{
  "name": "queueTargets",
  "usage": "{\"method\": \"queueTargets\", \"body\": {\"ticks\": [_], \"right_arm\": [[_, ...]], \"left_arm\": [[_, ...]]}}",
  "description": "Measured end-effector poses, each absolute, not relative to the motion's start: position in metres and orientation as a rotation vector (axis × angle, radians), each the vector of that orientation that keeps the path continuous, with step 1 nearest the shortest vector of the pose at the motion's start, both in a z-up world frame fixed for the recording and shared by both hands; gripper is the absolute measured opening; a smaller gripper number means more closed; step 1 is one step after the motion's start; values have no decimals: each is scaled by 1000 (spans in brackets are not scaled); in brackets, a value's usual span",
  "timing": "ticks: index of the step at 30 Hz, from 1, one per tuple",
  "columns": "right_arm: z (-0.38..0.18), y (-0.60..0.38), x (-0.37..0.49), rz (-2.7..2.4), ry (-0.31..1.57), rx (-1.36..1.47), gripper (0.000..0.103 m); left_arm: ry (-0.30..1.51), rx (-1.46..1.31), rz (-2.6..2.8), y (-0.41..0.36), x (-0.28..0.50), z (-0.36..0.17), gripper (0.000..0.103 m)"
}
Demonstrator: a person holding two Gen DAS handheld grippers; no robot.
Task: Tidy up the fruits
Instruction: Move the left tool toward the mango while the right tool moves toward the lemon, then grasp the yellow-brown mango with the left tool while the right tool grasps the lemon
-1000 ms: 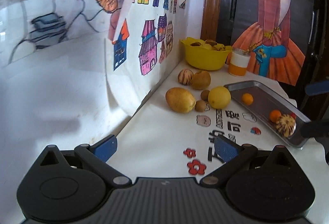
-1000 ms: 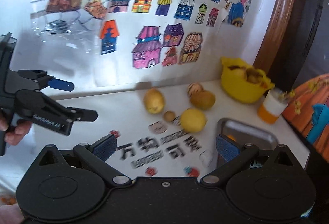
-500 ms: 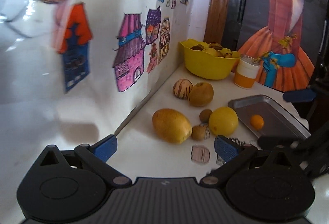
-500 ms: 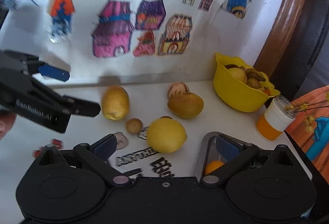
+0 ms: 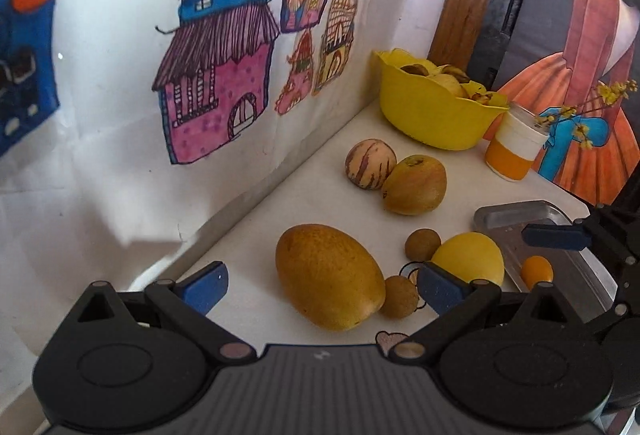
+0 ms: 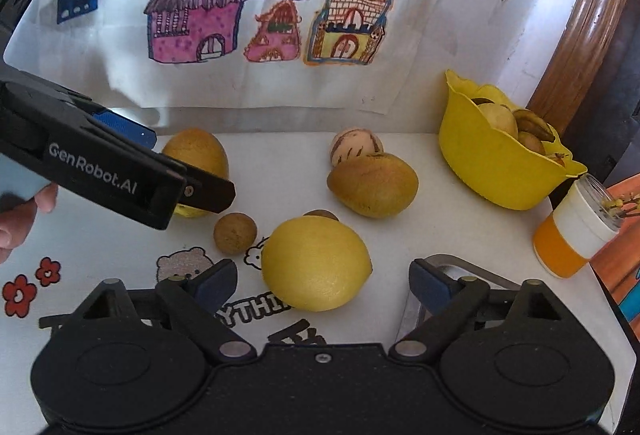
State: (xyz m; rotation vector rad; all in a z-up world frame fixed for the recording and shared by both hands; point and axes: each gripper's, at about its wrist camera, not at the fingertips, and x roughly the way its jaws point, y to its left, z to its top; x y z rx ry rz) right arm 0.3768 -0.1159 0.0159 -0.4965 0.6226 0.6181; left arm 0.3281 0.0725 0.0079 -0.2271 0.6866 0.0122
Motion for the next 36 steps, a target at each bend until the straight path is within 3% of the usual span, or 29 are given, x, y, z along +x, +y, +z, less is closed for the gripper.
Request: {"method": "queueTargets", "body": {"ticks": [9, 12, 16, 36], "right_arm": [[11, -110, 384, 640, 640, -456, 85], [10, -107, 386, 635, 641, -456, 77], [7, -107, 389, 599, 641, -452, 67], [35, -153, 341, 606, 610, -306, 64]], "left_arm": [[710, -268, -20, 75, 337, 3, 82], [709, -285, -21, 79, 338, 3, 80], [719, -296, -27, 82, 338, 3, 65], [763, -309, -57, 70, 313, 13, 63]]}}
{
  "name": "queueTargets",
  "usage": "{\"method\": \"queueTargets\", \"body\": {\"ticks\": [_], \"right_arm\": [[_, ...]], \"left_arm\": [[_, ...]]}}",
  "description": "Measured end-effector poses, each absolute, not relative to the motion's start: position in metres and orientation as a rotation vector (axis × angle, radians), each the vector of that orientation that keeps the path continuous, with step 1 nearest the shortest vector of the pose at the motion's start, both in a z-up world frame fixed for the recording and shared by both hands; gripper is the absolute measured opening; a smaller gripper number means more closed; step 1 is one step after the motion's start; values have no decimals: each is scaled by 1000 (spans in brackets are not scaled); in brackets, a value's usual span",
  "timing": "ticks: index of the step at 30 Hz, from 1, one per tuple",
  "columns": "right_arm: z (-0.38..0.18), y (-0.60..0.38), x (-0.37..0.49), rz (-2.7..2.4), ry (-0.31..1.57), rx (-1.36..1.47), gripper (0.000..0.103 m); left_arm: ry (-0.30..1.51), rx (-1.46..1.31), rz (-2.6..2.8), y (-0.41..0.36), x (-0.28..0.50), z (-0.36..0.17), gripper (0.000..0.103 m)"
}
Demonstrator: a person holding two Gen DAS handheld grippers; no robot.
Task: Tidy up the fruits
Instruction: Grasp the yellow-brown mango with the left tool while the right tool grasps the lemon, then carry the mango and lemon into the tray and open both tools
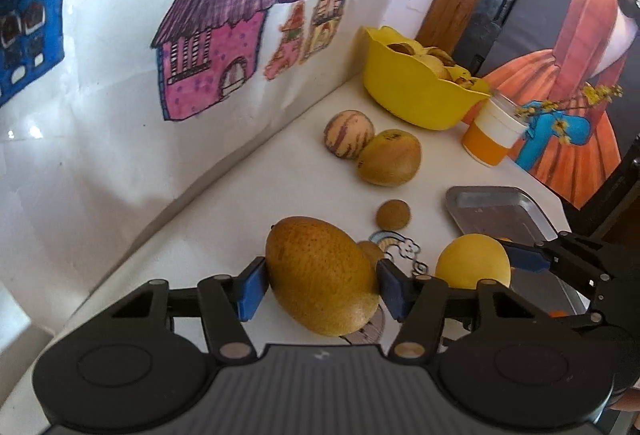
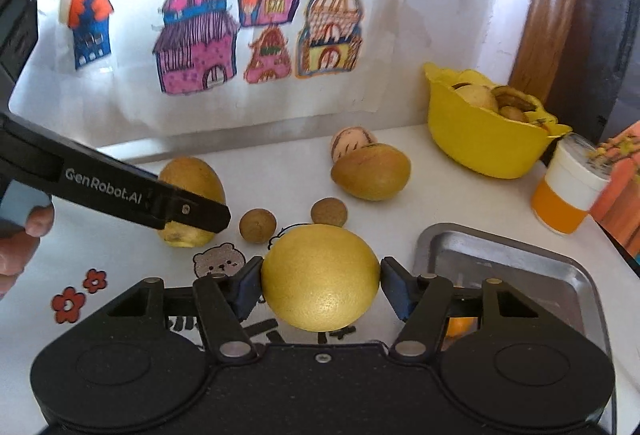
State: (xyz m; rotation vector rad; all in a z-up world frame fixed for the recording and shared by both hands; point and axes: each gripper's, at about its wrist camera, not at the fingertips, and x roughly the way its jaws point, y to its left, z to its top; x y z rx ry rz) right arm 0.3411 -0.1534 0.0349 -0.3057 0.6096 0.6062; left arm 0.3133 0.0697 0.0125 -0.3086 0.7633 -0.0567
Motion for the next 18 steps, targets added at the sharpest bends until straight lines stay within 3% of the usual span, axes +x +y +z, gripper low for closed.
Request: {"method": "queueTargets", "body": {"ticks": [15, 18], "right_arm": [[71, -276, 309, 373, 515, -179, 63], [65, -305, 305, 324, 526, -145, 57]], "left_arm": [[708, -259, -158, 7, 291, 48, 63], [709, -250, -199, -15, 292, 51, 63]]}}
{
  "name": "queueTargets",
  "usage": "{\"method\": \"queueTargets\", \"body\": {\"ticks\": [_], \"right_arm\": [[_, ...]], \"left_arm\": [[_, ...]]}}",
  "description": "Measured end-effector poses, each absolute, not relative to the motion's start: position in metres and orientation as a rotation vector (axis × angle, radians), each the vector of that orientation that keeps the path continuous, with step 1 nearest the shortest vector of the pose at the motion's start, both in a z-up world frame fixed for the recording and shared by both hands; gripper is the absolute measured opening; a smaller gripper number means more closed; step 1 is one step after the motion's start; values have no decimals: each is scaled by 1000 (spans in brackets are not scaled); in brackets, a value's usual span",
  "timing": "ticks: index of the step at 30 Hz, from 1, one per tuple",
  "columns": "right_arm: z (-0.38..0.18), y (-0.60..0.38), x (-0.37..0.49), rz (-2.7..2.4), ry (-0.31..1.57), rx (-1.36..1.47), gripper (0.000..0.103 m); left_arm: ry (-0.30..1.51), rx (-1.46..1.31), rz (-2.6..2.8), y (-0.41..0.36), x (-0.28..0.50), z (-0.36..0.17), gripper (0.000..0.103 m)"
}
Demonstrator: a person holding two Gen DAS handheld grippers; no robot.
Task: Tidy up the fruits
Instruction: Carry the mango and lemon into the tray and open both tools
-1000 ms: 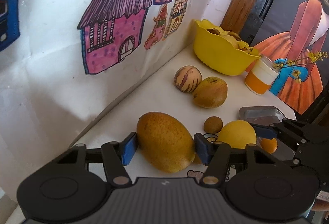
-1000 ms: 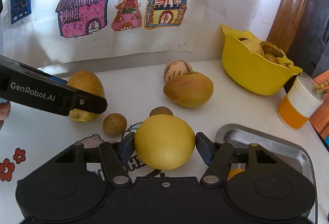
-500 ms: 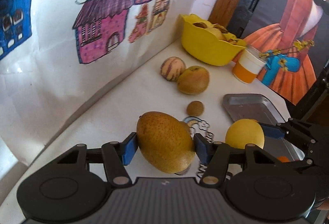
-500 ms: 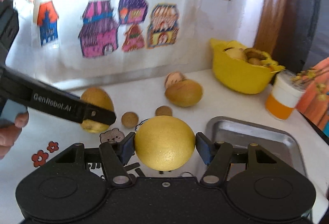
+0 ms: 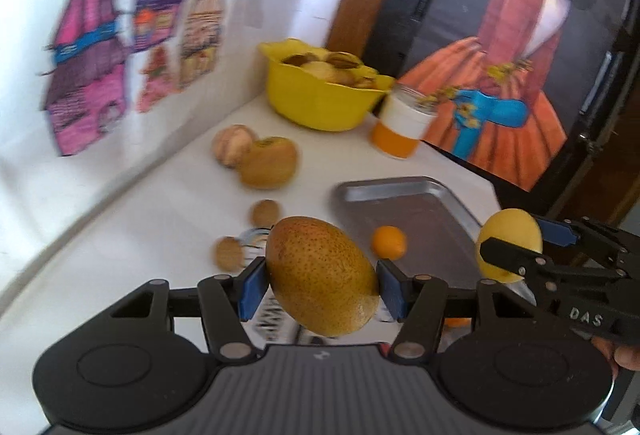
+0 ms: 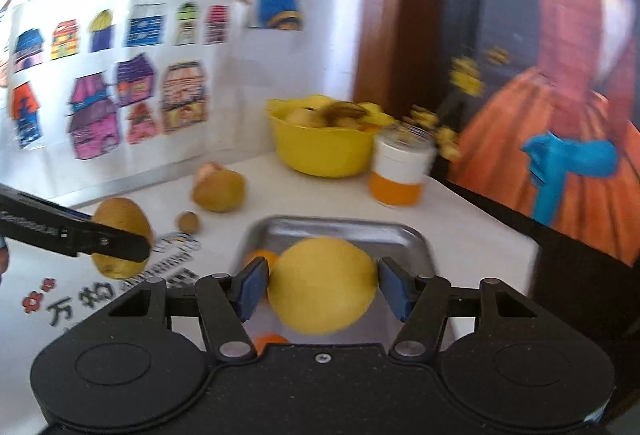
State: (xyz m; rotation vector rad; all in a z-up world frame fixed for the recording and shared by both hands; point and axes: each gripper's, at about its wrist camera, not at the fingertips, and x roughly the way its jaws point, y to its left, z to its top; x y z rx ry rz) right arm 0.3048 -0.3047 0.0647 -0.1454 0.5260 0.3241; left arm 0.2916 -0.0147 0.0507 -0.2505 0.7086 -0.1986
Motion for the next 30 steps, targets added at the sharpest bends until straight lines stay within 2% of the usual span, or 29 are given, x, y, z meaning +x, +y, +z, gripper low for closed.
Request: {"method": "queueTargets", "body": {"ticks": [1, 2, 12, 17, 24, 30], "right_arm": [[63, -315, 301, 301, 517, -140, 43], [62, -322, 298, 283, 506, -142, 35], [29, -366, 286, 252, 573, -92, 37], [14, -373, 279, 260, 591, -56, 50], [8, -379, 269, 277, 582, -3, 59], [11, -381, 259, 277, 560, 16, 72]], "left_arm": [[710, -247, -212, -21, 291, 51, 63], [712, -242, -226, -28, 290, 51, 63], [767, -209, -335, -91, 293, 37, 63], [789, -203, -327, -105, 301, 26, 63], [821, -193, -328, -111, 310, 15, 63], [806, -202, -312, -109, 317, 13, 64]]}}
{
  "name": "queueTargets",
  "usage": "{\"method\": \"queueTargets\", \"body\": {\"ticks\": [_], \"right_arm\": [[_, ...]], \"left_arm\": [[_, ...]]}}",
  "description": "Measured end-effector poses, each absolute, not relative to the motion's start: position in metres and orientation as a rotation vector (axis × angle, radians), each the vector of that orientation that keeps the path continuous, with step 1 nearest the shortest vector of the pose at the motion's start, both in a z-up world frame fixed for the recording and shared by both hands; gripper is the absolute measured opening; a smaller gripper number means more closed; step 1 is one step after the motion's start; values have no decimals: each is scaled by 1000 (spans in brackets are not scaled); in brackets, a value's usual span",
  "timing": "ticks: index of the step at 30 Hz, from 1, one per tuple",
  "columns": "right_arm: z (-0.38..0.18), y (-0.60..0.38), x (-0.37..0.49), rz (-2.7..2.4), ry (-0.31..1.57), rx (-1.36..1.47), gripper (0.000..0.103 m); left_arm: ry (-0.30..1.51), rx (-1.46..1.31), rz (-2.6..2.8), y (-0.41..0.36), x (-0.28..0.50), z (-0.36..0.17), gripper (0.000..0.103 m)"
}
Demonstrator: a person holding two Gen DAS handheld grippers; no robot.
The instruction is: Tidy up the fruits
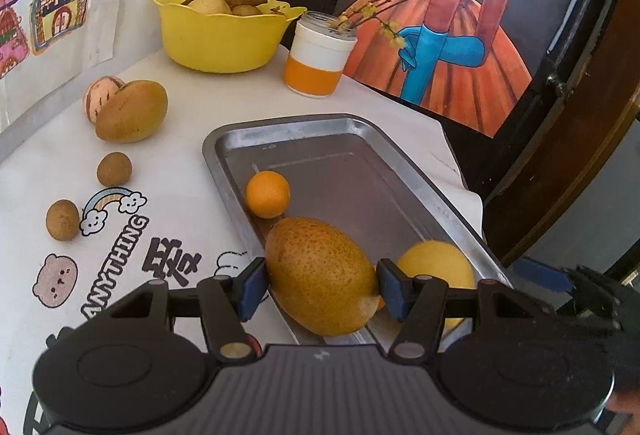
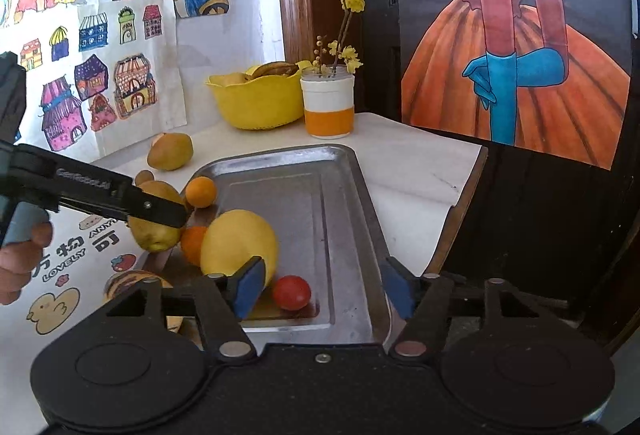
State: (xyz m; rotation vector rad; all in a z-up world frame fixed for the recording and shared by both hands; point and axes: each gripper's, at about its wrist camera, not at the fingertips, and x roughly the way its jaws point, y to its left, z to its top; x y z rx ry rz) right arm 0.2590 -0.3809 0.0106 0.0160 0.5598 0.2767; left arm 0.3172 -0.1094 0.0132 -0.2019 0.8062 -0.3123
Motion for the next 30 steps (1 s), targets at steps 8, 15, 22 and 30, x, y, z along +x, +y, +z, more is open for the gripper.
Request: {"method": "queueTargets", "body": {"ticks": [8, 15, 22, 30], "right_arm": [[20, -377, 236, 271, 517, 11, 94], [37, -365, 203, 281, 461, -3, 102], [56, -345, 148, 290, 458, -35, 102], [69, -322, 69, 256, 532, -68, 102]], "left_arm": [[773, -213, -301, -107, 321, 14, 77], [696, -175, -299, -105, 305, 31, 93], [652, -191, -250, -80, 262, 44, 102], [612, -132, -128, -35, 172, 60, 102]]}}
